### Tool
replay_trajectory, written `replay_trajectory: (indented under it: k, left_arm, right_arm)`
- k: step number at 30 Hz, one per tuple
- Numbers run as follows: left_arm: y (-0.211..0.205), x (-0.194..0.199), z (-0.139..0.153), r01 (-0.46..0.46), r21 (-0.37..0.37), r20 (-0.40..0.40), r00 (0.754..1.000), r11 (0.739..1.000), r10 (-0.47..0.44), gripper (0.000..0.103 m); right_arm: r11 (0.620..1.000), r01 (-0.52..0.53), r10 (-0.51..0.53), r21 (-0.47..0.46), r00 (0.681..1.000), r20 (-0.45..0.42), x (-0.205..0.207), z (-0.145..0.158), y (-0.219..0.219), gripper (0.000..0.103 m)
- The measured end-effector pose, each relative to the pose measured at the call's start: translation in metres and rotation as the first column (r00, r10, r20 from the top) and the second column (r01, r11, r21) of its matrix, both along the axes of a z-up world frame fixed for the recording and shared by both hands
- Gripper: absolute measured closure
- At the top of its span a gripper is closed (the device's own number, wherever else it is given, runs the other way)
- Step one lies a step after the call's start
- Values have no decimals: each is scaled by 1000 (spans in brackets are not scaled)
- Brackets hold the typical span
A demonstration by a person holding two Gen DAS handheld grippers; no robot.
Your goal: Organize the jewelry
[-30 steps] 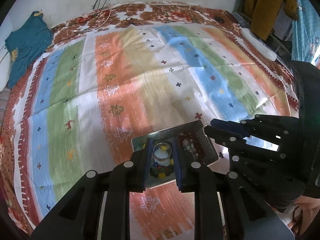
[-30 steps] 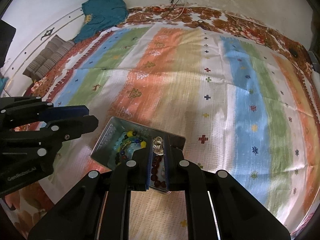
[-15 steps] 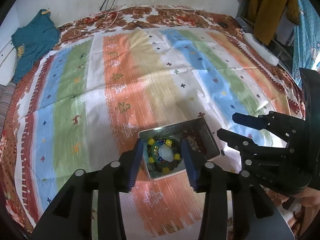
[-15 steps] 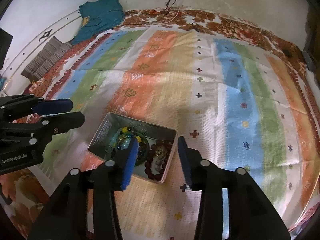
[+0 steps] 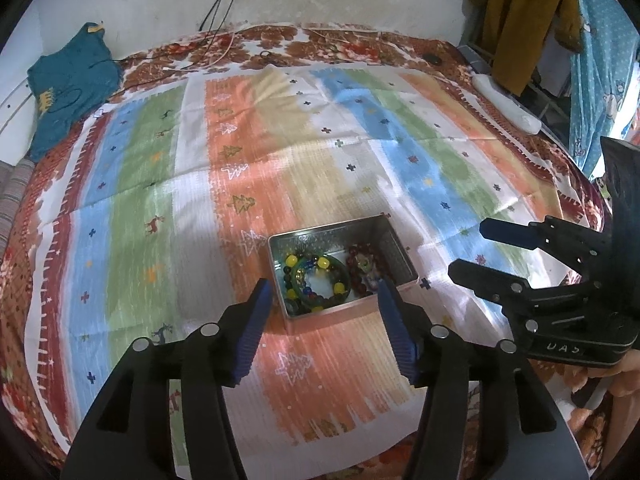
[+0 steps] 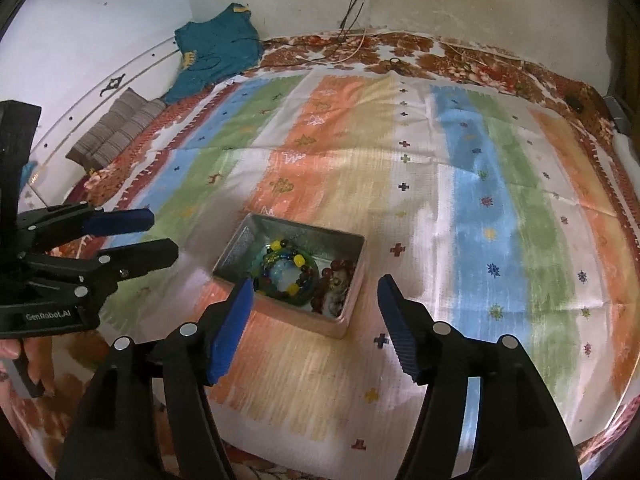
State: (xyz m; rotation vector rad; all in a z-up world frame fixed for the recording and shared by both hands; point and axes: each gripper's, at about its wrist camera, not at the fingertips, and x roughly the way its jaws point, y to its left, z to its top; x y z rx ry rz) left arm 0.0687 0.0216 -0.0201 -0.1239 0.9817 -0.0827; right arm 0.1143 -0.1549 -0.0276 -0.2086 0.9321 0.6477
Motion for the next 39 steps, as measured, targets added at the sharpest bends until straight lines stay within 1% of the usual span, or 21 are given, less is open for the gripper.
replay_trajectory:
  k: [6, 12, 14, 15, 17, 18, 19, 22, 26, 39]
  left_arm:
    - [-1, -16, 2, -3, -10, 22, 1000, 1000, 3, 38]
    - [-4, -28, 4, -9, -16, 49, 999, 1000, 10, 29]
    - [-4, -31, 5, -8, -21, 59, 998, 1000, 9, 23]
    - [-5, -34, 5, -10, -16, 68, 998, 1000, 11, 19]
    - [-7, -39, 6, -11, -5, 86, 996, 1000, 11, 13]
    - [-8, -40, 6, -11, 2, 91, 996, 1000, 11, 8]
    - [-9, -42, 6, -18, 18, 98, 995, 1000, 17, 7]
    - [-9, -46, 7, -36, 46, 111, 993, 998, 30, 6]
    - [-10, -49, 8, -50, 76, 128, 991, 996, 40, 6]
    - [-13, -56, 11, -46, 80, 163, 986, 996, 32, 6]
  right_arm:
    - [1000, -19, 20, -8, 999, 27, -17, 3, -3, 31]
    - [999, -31, 31, -12, 998, 46, -30, 3, -6, 26]
    - [1000, -29, 29, -8, 998, 59, -34, 5, -8, 22]
    - [1000, -27, 27, -4, 998, 64, -35, 6, -9, 21]
    - [1000, -26, 25, 9, 997, 71, -37, 8, -12, 17]
    - [1000, -23, 22, 14, 997, 76, -38, 10, -14, 16]
    - [1000, -19, 18, 17, 996, 84, -40, 10, -15, 14]
    - [1000, -1, -2, 19, 994, 107, -42, 13, -17, 10]
    - [1000, 12, -15, 25, 993, 116, -42, 15, -21, 7]
    - [999, 15, -19, 32, 992, 121, -45, 14, -22, 7]
